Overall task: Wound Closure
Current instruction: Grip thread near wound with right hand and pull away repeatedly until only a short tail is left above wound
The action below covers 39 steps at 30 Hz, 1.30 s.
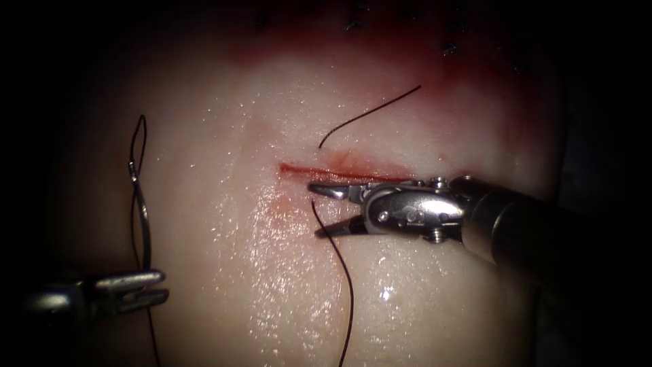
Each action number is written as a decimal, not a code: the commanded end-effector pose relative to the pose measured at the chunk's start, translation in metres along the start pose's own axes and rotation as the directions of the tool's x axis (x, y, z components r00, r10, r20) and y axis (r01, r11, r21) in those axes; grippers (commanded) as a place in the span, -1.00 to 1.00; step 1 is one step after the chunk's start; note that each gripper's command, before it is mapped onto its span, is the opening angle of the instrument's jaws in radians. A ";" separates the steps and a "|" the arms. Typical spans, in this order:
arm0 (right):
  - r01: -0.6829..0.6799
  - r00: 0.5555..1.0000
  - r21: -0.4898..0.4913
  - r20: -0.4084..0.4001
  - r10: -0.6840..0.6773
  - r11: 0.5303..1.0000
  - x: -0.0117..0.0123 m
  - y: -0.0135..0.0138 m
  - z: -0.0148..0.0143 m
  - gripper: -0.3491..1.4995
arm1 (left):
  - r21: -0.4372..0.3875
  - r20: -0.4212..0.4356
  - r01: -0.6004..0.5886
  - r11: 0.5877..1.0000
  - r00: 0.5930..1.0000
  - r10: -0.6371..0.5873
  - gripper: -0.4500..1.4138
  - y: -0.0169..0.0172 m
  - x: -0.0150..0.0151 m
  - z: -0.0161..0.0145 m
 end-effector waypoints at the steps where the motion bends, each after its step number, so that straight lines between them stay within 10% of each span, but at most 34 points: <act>1: 0.000 1.000 0.003 -0.010 0.000 1.000 -0.0003 0.0001 0.0008 0.47 | -0.001 -0.002 0.000 1.000 1.000 0.000 -0.89 0.0000 -0.0003 0.0008; 6: 0.003 0.999 0.010 -0.032 -0.003 1.000 -0.0002 0.0000 0.0011 0.02 | -0.001 -0.002 0.007 1.000 1.000 -0.007 -0.89 -0.0001 -0.0003 0.0009; 10: 0.018 0.999 0.049 -0.046 -0.016 0.999 -0.0001 -0.0003 0.0013 -1.00 | -0.001 -0.002 0.007 1.000 1.000 -0.007 -0.89 -0.0001 -0.0002 0.0009; 39: 0.065 0.996 0.147 -0.068 -0.055 0.987 0.0038 -0.0053 0.0007 -1.00 | 0.001 -0.001 0.006 1.000 1.000 -0.006 -0.89 0.0001 -0.0002 0.0008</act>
